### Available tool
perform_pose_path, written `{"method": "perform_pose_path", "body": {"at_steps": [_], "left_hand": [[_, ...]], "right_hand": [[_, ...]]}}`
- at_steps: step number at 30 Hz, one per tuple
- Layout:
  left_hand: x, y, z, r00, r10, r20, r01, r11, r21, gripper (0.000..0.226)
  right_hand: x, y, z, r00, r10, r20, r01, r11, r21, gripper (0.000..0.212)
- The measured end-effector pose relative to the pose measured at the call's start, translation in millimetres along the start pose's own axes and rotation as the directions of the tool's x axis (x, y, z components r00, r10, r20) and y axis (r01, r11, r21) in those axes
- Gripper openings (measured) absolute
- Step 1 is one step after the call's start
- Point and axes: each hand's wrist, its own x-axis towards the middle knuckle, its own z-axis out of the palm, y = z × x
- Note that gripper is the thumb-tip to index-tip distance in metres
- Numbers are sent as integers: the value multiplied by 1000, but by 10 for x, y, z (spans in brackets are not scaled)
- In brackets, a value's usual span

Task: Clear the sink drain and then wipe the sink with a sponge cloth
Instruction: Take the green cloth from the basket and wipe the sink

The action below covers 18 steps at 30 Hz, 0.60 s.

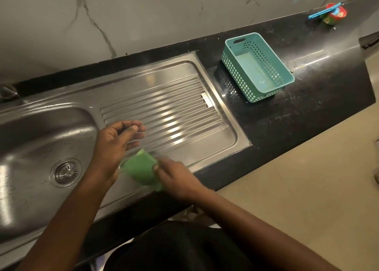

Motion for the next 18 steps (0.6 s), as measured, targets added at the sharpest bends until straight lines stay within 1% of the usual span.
{"method": "perform_pose_path", "body": {"at_steps": [3,5,6,7,8,9,10,11,12,13,14,15,17,18], "left_hand": [[15,29,-71,1000,15,-13,-15,1000,-1,20],[17,32,-100,1000,13,-18,-13,1000,4,20],[16,31,-109,1000,11,-22,-11,1000,5,20],[13,28,-117,1000,7,-28,-7,1000,4,19],[11,25,-122,999,2,-32,-2,1000,2,19],[7,20,-121,999,-1,-34,1,1000,0,19],[3,16,-127,999,-4,-34,4,1000,0,19],[1,14,-135,999,-5,-35,5,1000,2,19],[1,11,-148,999,-6,-36,6,1000,3,19],[2,8,-164,999,-6,-38,6,1000,4,19],[3,4,-181,999,-6,-40,7,1000,7,19],[4,-1,-202,999,-9,-44,9,1000,8,19],[7,-13,-244,998,-16,-55,17,1000,10,19],[7,-20,-261,998,-20,-58,20,1000,13,19]], "right_hand": [[105,163,-504,976,108,-187,-87,989,117,38],[145,328,-822,924,190,-332,-96,955,281,38],[160,430,-969,888,228,-399,-95,940,327,39],[170,545,-1103,849,257,-461,-111,941,320,41],[168,664,-1226,816,269,-511,-154,954,256,44],[153,793,-1335,806,250,-536,-212,968,134,45],[133,905,-1417,831,217,-513,-277,960,-43,43],[102,981,-1471,874,201,-443,-333,911,-243,39],[62,1017,-1504,905,215,-367,-370,824,-429,33],[35,1044,-1517,917,225,-328,-383,725,-573,31],[13,1053,-1519,919,221,-328,-390,637,-665,37],[10,1059,-1511,916,201,-346,-396,585,-708,46],[56,1034,-1478,909,162,-385,-406,552,-728,60],[93,1016,-1452,905,164,-393,-413,562,-716,63]]}}
